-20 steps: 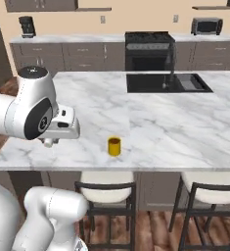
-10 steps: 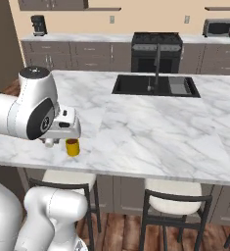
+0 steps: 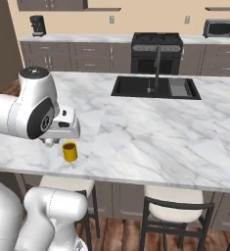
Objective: Pick up the marshmallow and place it in the cup of hot chocolate on the dining counter.
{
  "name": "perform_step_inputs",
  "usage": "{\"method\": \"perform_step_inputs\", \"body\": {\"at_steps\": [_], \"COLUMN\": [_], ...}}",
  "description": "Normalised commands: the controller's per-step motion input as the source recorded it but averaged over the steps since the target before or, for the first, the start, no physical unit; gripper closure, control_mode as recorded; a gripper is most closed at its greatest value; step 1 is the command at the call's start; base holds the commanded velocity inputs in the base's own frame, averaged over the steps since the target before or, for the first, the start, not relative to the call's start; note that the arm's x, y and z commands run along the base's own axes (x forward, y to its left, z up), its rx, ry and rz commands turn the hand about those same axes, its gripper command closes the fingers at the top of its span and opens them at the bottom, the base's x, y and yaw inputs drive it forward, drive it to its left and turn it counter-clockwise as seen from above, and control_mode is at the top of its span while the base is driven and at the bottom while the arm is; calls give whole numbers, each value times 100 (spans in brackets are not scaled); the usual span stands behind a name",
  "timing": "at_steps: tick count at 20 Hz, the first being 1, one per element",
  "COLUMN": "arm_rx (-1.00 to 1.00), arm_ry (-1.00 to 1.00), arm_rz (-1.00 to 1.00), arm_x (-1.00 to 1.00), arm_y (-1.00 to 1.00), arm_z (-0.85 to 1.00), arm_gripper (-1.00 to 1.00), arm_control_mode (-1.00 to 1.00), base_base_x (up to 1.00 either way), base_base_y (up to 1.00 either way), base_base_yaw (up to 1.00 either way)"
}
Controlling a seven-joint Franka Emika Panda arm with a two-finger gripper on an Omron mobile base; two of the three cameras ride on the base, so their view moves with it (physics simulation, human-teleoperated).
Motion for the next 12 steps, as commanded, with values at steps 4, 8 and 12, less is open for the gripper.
{"method": "perform_step_inputs", "body": {"at_steps": [4, 8, 12], "arm_rx": [0, 0, 0], "arm_ry": [31, 29, 10], "arm_rz": [7, 4, 0], "arm_x": [88, 81, 43], "arm_y": [16, 33, 37], "arm_z": [-44, -53, -44], "arm_gripper": [100, 100, 100], "arm_control_mode": [-100, -100, -100], "base_base_x": [0, 0, 0], "base_base_y": [0, 0, 0], "base_base_yaw": [0, 0, 0]}}
